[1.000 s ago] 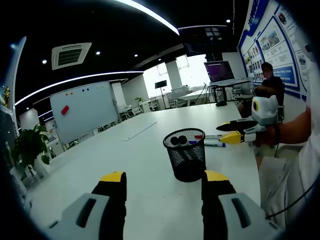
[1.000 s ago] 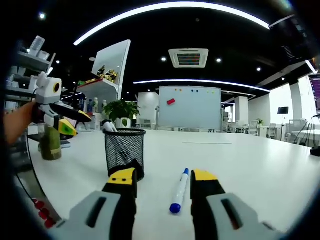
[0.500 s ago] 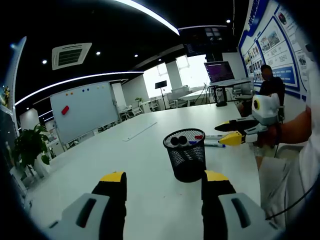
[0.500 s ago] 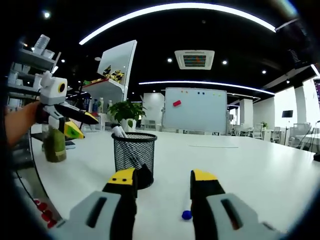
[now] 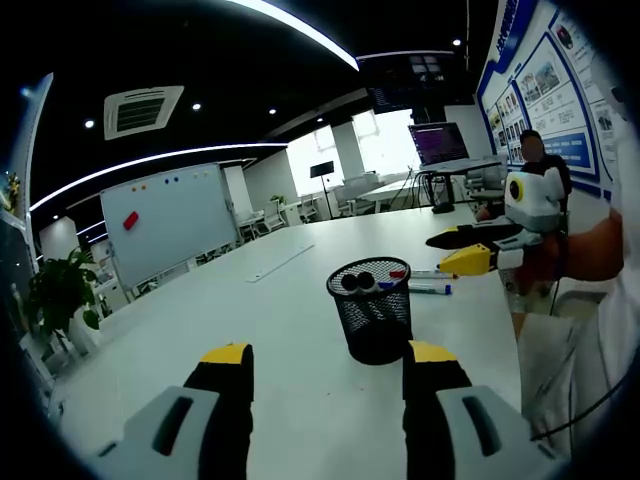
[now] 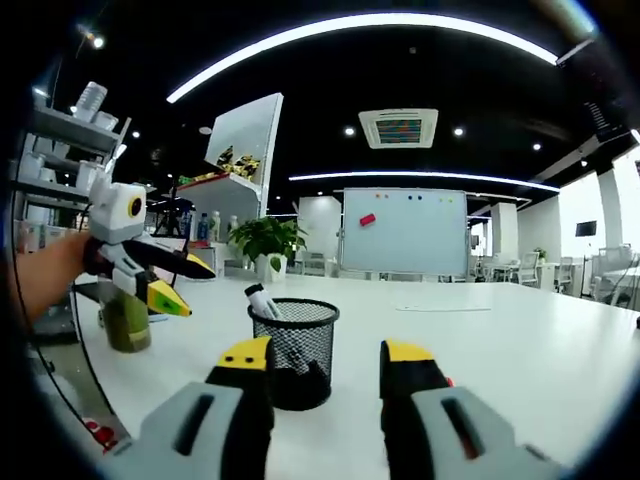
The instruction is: Pick up the whiteboard markers from the pen holder and place them facing the whiteboard neatly
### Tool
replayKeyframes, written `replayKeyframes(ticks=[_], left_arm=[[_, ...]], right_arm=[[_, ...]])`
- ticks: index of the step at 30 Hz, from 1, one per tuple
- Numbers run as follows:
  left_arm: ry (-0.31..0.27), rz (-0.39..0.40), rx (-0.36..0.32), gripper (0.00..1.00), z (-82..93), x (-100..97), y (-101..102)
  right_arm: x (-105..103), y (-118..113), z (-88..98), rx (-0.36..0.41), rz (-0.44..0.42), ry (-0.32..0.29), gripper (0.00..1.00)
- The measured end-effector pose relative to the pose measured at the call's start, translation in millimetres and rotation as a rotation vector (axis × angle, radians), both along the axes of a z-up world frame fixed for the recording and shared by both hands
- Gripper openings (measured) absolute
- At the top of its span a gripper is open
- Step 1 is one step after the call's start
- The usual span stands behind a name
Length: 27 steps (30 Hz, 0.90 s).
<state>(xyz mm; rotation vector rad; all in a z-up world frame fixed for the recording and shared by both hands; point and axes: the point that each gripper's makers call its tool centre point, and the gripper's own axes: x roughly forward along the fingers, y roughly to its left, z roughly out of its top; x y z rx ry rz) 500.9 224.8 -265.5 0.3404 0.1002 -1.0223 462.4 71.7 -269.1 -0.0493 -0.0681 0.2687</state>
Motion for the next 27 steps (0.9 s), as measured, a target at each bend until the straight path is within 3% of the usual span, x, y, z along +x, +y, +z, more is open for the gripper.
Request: replayKeyframes(ticks=[20, 27], left_arm=[[0.001, -0.001, 0.000, 0.61, 0.1, -0.3, 0.3], [0.002, -0.002, 0.002, 0.61, -0.3, -0.2, 0.5]], right_arm=[[6.7, 40.1, 9.4, -0.059, 0.110, 0.023, 0.40], [12.3, 50.5, 18.0, -0.090, 0.122, -0.016, 0.39]])
